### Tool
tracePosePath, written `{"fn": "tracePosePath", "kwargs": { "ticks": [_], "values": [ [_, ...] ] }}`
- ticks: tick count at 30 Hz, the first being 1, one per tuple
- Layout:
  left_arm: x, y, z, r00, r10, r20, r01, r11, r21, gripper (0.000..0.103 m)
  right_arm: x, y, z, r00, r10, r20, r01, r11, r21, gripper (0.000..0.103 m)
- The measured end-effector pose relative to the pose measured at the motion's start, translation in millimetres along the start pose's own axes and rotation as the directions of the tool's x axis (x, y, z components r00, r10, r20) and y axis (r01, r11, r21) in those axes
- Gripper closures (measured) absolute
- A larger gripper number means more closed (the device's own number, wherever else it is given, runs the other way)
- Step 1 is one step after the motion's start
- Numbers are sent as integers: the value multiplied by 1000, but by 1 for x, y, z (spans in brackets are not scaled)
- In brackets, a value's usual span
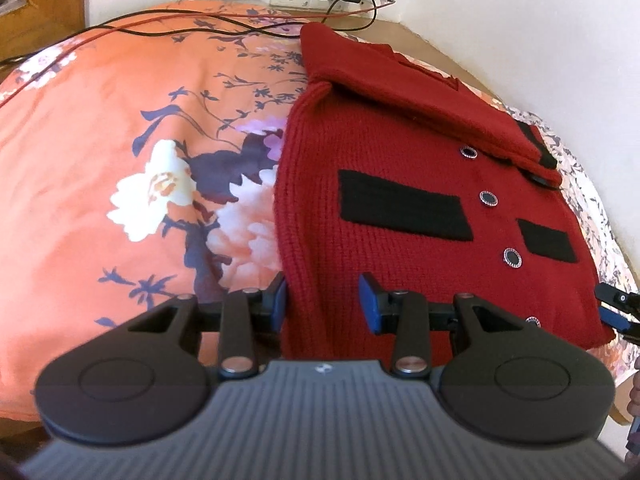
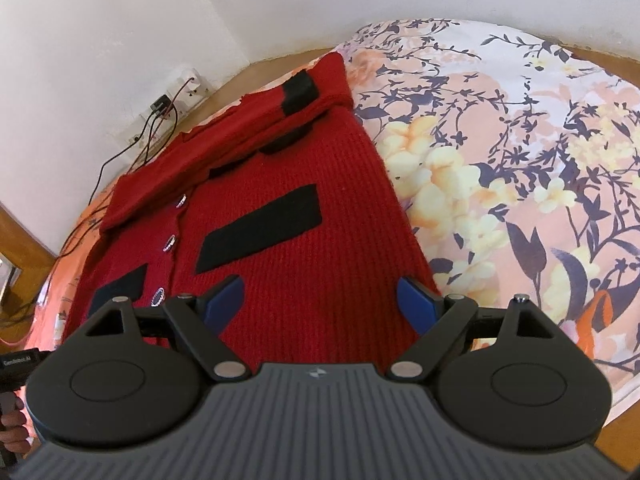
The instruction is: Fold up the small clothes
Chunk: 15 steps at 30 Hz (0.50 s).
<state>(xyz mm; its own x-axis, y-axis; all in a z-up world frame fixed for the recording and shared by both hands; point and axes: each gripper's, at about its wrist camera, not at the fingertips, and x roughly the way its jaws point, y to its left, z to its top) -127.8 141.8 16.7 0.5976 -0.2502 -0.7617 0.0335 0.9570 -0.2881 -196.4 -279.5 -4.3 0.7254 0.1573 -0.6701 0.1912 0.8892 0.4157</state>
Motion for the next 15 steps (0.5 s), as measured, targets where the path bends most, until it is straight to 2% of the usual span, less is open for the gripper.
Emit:
{"fn": "tracePosePath", "kwargs": {
  "ticks": [5,9,11,13,15],
  "values": [
    [2,7,6,1000,-6,-24,5,1000,-24,64,-11,-3,6,998,-36,52,35,999,11,15],
    [4,5,10,999,-4,-38,3,1000,-20,63,-3,-9,10,996,-90,19,89,996,7,16],
    [5,5,11,999,-7,-41,6,1000,-18,60,3,-12,7,998,-67,-9,68,997,25,20],
    [5,2,11,999,-4,-41,3,1000,-24,60,6,-8,5,999,-46,-11,46,999,9,30],
    [5,1,10,999,-4,-39,2,999,-47,61,10,-3,6,999,-25,-26,25,1000,8,33]
  ]
}}
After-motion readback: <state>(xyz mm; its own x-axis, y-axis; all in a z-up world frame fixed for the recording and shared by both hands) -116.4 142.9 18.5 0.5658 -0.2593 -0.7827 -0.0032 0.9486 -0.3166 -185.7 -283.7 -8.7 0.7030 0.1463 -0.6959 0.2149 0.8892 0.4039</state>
